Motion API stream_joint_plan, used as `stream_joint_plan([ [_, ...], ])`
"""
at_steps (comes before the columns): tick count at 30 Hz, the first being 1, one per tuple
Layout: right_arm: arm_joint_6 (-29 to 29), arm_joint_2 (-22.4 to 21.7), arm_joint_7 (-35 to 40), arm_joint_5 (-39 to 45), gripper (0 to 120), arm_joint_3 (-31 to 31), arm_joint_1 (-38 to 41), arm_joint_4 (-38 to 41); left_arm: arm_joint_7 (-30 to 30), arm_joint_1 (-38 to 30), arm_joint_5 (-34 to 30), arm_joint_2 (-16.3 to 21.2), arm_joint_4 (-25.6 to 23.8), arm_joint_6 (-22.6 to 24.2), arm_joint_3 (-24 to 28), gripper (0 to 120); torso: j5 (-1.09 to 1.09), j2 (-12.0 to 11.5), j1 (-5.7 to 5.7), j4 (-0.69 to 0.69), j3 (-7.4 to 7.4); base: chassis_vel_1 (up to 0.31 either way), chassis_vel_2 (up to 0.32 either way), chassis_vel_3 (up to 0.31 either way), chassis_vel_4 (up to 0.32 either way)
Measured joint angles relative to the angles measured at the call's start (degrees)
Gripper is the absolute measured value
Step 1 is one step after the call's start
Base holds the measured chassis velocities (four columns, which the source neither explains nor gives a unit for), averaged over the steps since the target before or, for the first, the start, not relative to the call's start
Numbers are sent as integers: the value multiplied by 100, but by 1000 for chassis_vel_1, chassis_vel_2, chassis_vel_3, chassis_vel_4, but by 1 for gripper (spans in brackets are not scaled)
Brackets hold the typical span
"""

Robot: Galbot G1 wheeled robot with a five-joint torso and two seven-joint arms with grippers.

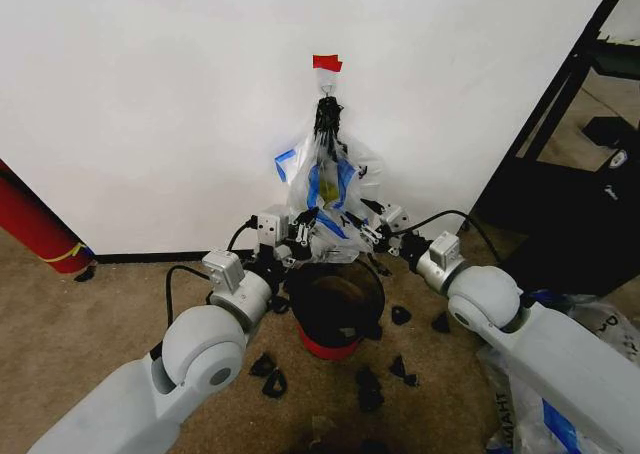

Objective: Pick up the garbage bag from the wall and place it over the trash bin.

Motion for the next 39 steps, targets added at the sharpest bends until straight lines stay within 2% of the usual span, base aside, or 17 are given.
stream_joint_plan([
  [6,-320,275,95,-472,81,-821,746,-601,5,-19,1,-3,-10,-3,3,0,0,-1,1,1,0,0,0,0,0],
  [10,-411,404,165,-535,89,-1026,936,-798,6,-25,1,9,-14,-3,-1,0,0,-2,1,1,1,0,0,0,0],
  [13,-416,517,194,-550,76,-1115,1062,-914,7,-8,0,18,-30,-5,-19,0,-1,-1,1,1,1,0,0,0,0],
  [15,-415,525,197,-550,73,-1118,1068,-918,8,-5,-1,19,-30,-5,-21,0,-1,-1,1,1,1,0,0,0,0],
  [18,-412,570,241,-540,58,-1151,1110,-941,15,32,0,21,-32,-13,-38,0,-1,-1,1,1,0,0,0,0,0],
  [34,-448,526,355,-528,0,-1164,1083,-984,19,113,2,52,-125,-29,-88,0,0,-1,1,0,0,0,0,0,0],
  [39,-450,513,409,-431,0,-1018,982,-896,19,146,4,63,-141,-37,-112,0,0,-1,1,0,0,0,0,0,0],
])
